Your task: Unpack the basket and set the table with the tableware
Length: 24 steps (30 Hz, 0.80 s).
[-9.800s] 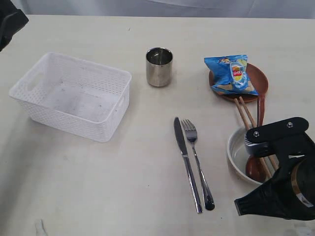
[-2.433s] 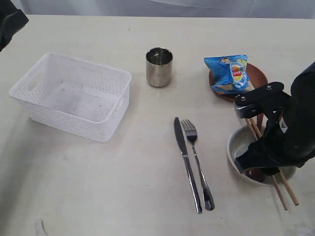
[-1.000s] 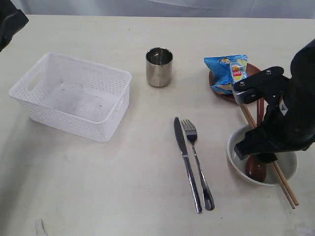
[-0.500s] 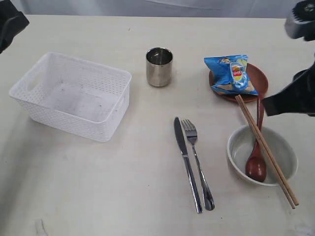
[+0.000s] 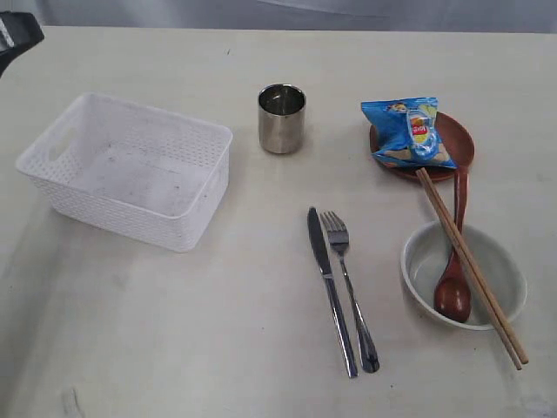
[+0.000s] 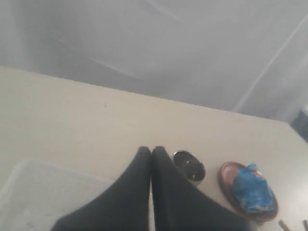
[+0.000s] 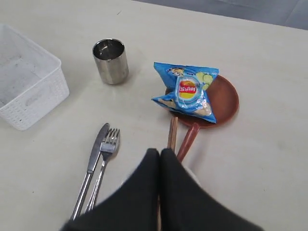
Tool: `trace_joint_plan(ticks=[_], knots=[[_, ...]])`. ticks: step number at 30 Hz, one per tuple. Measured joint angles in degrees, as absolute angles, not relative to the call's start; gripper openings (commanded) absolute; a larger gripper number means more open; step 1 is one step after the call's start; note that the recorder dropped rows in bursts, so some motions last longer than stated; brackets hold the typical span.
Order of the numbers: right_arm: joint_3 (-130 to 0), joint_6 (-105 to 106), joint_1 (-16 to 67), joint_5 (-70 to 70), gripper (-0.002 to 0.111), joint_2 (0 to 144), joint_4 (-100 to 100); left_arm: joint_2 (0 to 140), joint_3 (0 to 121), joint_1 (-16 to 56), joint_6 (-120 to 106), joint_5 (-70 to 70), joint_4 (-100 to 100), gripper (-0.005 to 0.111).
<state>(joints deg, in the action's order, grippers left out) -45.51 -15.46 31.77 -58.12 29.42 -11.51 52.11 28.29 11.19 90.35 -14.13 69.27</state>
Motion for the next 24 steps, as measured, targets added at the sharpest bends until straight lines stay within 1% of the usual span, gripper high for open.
trace_joint_plan(ticks=[3,6,10,12,17,20,24], knots=[[-45.51,-15.45,31.77,-59.53,0.000,29.10,-11.40,51.86,33.10,11.19,107.04,-11.40,89.78,0.000],[-45.51,-15.53,31.77,-59.12,0.000,29.00,-9.75,51.86,36.63,11.19,114.03,-10.68,96.80,0.000],[-45.51,-13.69,31.77,-53.46,0.000,27.54,-2.88,51.97,38.05,11.19,116.36,-12.12,98.94,0.000],[-45.51,-11.29,31.77,-48.26,0.000,25.66,1.24,51.73,38.05,11.19,116.56,-14.24,99.35,0.000],[-45.51,-8.60,31.77,-37.96,0.000,18.91,3.43,48.99,38.05,11.19,116.91,-17.12,99.60,0.000],[-45.60,-8.32,31.77,-37.21,0.000,14.82,1.85,46.76,38.05,11.19,117.00,-17.38,99.60,0.000],[-45.60,-10.78,31.77,-42.00,0.000,10.13,-2.57,43.49,38.05,11.19,117.17,-17.76,99.60,0.000]])
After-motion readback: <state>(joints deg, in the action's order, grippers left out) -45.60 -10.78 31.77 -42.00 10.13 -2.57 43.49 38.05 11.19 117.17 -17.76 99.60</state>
